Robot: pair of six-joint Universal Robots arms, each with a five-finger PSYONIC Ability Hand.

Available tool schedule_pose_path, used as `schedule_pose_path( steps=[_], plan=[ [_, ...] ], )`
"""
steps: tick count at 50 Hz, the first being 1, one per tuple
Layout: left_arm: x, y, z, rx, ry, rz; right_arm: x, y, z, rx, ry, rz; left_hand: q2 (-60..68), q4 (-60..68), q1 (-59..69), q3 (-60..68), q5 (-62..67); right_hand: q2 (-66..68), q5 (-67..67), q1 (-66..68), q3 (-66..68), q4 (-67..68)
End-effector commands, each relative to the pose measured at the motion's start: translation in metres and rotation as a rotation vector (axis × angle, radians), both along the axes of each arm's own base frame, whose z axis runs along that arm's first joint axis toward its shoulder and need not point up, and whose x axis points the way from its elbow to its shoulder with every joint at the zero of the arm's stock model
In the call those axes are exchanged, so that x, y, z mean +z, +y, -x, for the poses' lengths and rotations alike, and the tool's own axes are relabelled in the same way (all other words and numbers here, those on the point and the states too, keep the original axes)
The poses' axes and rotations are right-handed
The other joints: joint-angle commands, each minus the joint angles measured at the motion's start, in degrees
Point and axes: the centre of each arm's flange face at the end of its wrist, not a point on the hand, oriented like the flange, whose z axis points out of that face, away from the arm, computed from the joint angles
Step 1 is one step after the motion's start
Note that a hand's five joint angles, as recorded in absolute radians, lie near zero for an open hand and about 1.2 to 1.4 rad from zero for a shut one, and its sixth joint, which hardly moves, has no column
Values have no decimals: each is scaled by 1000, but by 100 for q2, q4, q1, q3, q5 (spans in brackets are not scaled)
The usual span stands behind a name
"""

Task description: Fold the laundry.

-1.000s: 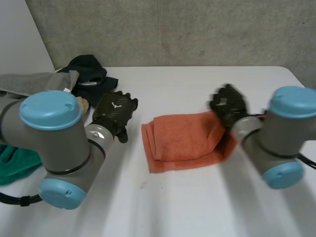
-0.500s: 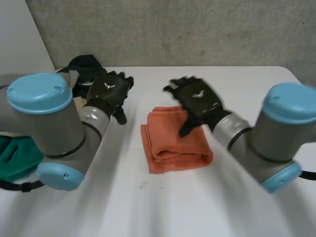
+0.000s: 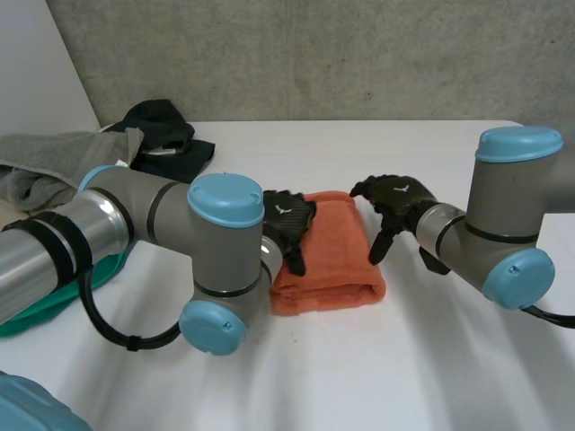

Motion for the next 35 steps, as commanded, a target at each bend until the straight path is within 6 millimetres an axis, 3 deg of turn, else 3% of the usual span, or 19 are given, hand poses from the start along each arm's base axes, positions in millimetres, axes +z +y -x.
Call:
schedule_pose_path(
  steps=[1, 9, 12, 15, 21, 25, 32, 35],
  plan=[
    [0, 7, -18, 45, -182, 60, -20, 14, -20, 111, 41, -51, -18, 22, -78, -23, 74, -244, -376, -144, -217, -331],
    [-14, 12, -20, 29, -231, 42, -50, 10, -24, 140, 160, -72, -119, -78, -179, -124, -26, -244, -376, -144, -217, -331],
    [-12, 12, -20, 32, -228, 43, -45, 9, -23, 133, 172, -50, -303, -262, -363, -308, -210, -244, -376, -144, -217, -331],
    [-4, 11, -21, 36, -214, 54, -23, 9, -23, 122, 147, -13, -606, -566, -667, -612, -514, -244, -376, -144, -217, -331],
    [43, 10, -23, 47, -125, 132, 17, 18, -14, 73, 33, 0, -674, -634, -734, -679, -582, -244, -376, -144, -217, -331],
    [75, 15, -24, 2, -59, 181, 26, 26, -5, 26, -53, -3, -791, -751, -852, -797, -699, -244, -376, -144, -217, -331],
    [103, 16, -37, -152, 55, 167, -7, 24, 36, -122, -132, -136, -792, -752, -852, -797, -700, -244, -376, -144, -217, -331],
    [108, 19, -38, -216, 99, 142, -19, 28, 37, -119, -146, -173, -775, -735, -835, -780, -683, -244, -376, -144, -217, -331]
  ],
)
